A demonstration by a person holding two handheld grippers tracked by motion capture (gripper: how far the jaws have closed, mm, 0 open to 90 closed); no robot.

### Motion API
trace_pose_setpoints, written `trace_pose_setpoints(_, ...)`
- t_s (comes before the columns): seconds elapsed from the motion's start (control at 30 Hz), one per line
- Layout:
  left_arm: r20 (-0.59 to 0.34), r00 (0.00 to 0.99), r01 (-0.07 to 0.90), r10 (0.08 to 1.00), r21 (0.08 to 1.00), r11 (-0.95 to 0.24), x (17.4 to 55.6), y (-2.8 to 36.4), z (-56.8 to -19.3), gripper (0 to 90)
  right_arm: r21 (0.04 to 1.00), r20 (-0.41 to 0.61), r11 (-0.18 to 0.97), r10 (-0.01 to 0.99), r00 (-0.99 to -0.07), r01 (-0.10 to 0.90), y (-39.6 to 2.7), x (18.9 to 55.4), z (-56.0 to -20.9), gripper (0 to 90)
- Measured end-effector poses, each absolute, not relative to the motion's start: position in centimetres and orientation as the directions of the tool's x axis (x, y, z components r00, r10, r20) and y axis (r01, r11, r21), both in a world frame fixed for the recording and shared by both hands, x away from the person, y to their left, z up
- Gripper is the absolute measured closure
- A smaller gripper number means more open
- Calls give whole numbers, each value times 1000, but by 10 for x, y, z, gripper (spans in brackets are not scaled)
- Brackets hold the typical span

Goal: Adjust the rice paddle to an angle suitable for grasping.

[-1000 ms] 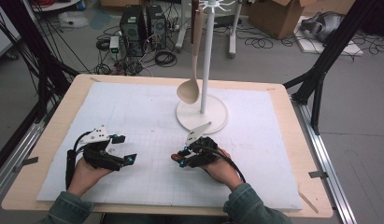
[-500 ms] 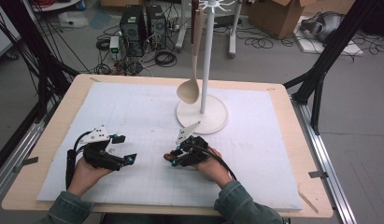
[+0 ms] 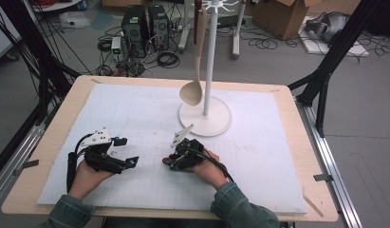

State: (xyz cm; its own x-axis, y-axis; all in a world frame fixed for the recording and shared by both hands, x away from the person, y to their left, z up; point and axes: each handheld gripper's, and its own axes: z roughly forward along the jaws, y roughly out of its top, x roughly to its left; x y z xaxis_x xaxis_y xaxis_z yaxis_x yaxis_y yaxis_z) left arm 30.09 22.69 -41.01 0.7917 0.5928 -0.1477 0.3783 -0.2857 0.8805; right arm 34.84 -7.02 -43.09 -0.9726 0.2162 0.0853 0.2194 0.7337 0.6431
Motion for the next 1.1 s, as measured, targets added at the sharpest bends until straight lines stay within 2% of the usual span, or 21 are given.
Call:
trace_pose_setpoints(0.53,-145,795,376,589,880,-290,301,227,-410,94,621,72,753,219,-973,216,-92,345,-425,629)
trace_pose_setpoints(0.77,-148,795,378,588,879,-289,302,227,-412,94,619,68,756,216,-974,211,-107,340,-426,660)
trace_pose_setpoints(1.1,-159,799,383,581,878,-287,302,227,-413,95,617,48,765,196,-979,183,-113,337,-432,759)
